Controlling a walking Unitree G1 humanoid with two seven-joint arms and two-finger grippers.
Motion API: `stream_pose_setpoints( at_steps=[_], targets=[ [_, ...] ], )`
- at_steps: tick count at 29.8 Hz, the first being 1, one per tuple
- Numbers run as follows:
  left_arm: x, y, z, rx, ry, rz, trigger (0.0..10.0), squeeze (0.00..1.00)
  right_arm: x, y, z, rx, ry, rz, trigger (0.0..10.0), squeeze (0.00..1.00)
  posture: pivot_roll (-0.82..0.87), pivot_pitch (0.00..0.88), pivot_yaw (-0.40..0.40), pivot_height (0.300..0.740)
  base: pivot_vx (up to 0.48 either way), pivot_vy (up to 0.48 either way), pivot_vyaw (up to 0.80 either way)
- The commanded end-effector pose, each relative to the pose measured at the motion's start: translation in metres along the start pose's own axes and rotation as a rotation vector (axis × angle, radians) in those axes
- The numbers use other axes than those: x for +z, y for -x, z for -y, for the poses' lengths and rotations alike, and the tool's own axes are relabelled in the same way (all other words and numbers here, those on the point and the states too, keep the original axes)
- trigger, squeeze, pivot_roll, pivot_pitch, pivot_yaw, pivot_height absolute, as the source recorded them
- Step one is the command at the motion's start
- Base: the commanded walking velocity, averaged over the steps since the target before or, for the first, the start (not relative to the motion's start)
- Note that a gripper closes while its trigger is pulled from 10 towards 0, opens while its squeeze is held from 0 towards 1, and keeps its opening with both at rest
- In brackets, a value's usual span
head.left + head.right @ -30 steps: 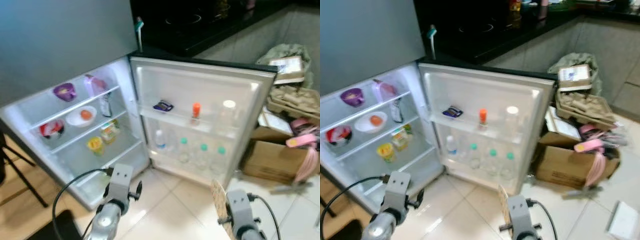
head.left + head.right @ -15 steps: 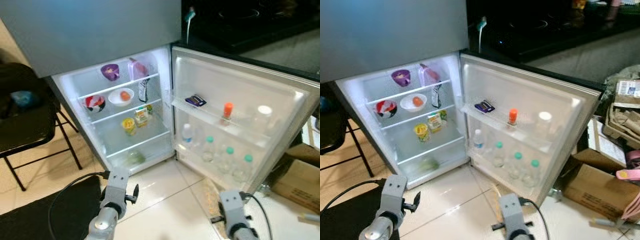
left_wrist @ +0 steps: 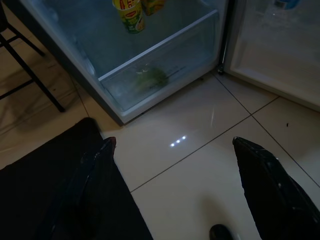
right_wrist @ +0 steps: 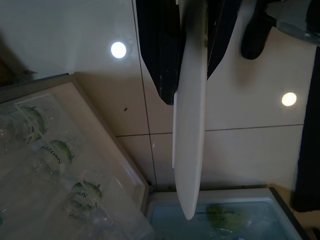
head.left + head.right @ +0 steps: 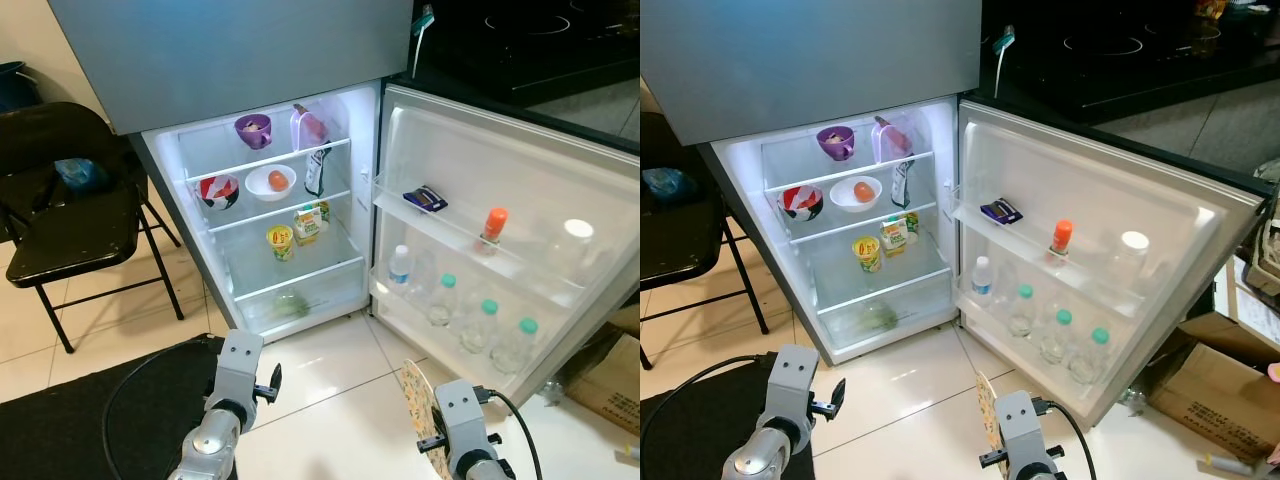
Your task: Restocking fridge
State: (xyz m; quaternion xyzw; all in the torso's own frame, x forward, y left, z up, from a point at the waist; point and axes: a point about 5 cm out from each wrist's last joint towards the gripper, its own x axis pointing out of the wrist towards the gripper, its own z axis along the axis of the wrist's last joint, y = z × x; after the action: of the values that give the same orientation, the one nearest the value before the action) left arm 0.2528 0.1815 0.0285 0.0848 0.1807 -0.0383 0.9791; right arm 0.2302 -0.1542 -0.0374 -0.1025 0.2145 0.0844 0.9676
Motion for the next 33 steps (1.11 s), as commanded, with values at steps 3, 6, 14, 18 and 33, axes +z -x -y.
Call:
stream_pose_setpoints(
  at_steps=[3,6,14,18,33],
  targets=[
    [-0.008,0.002,-0.002,0.012,-0.003,-0.034,10.0,0.00,-0.004,0.002,-0.001,-0.005,-0.014,-0.015,10.0,0.00,-0.07,0.080,0.050,0.737,0.000,0.000,0.00],
    [-0.007,0.002,-0.001,0.013,0.008,-0.031,10.0,0.00,-0.004,0.002,-0.001,-0.005,-0.018,-0.014,10.0,0.00,-0.07,0.082,0.049,0.737,0.000,0.000,0.00],
    [-0.007,0.001,0.001,0.025,0.056,-0.031,10.0,0.00,0.003,0.001,-0.002,-0.004,-0.048,0.037,10.0,0.00,-0.07,0.084,0.049,0.737,0.000,0.000,0.00],
    [-0.009,0.002,-0.010,0.120,0.118,-0.033,10.0,0.00,0.033,-0.007,0.000,-0.012,-0.054,0.180,10.0,0.00,-0.07,0.094,0.049,0.737,0.000,0.000,0.00],
    [-0.016,0.005,-0.033,0.294,0.132,-0.067,10.0,0.00,0.074,-0.013,-0.035,0.270,-0.029,0.330,10.0,0.00,-0.06,0.095,0.049,0.737,0.086,0.000,0.00]
  ],
)
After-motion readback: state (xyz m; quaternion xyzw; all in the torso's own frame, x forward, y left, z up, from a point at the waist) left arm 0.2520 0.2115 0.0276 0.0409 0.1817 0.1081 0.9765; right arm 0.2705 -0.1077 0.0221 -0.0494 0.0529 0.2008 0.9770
